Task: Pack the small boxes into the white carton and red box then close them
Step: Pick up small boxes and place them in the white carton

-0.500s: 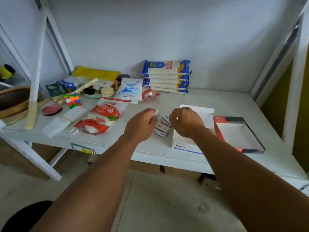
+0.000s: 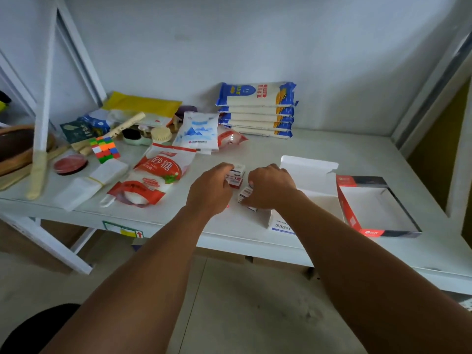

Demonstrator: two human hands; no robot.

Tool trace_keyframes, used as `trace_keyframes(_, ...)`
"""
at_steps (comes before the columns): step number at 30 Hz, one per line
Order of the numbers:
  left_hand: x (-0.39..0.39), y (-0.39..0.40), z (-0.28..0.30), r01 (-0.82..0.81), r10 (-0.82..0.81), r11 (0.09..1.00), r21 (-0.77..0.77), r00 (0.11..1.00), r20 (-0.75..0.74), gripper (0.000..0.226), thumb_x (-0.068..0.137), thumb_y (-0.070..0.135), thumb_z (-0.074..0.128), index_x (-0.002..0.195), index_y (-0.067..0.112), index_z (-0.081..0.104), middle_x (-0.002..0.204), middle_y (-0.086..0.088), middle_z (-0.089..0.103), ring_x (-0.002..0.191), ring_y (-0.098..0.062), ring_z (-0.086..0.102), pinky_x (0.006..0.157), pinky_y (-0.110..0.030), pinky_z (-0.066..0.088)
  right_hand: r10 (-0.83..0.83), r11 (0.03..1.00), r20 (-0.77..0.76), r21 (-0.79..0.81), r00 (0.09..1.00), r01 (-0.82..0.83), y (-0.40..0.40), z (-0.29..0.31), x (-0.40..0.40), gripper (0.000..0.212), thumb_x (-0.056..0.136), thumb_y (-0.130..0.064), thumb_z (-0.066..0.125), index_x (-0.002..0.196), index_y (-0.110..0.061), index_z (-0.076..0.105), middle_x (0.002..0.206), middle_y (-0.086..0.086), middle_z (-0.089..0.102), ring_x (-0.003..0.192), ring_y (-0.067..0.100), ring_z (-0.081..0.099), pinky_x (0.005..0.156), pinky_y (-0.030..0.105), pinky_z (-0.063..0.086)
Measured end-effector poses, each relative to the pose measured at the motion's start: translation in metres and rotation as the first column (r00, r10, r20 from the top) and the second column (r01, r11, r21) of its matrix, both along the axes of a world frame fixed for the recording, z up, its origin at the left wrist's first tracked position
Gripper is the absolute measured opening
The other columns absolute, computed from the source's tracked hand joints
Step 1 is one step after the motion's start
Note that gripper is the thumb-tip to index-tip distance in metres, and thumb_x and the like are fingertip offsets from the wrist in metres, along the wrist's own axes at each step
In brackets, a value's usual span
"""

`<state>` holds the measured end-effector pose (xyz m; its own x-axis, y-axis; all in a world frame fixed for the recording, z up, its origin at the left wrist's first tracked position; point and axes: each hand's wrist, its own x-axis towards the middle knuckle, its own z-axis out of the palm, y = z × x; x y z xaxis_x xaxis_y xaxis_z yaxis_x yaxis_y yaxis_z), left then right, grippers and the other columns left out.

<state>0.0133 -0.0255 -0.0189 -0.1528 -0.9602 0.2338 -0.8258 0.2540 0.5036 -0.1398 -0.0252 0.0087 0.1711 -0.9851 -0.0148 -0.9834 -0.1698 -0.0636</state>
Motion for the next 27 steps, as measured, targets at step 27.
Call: trace_keyframes(27,-0.022,0.013,0.008,-0.061,0.065,0.997,0.038,0.991,-0.116,0.037,0.096,0.016,0.045,0.133,0.018,0.051,0.135,-0.008,0.058,0.121,-0.029,0.056,0.094,-0.042,0.053,-0.121,0.99,0.311,0.106,0.943,0.093,0.033,0.022,-0.108,0.048,0.068,-0.031,0.083,0.112,-0.016,0.068,0.104,0.001,0.066,0.089,0.018,0.061,0.074,0.025,0.045)
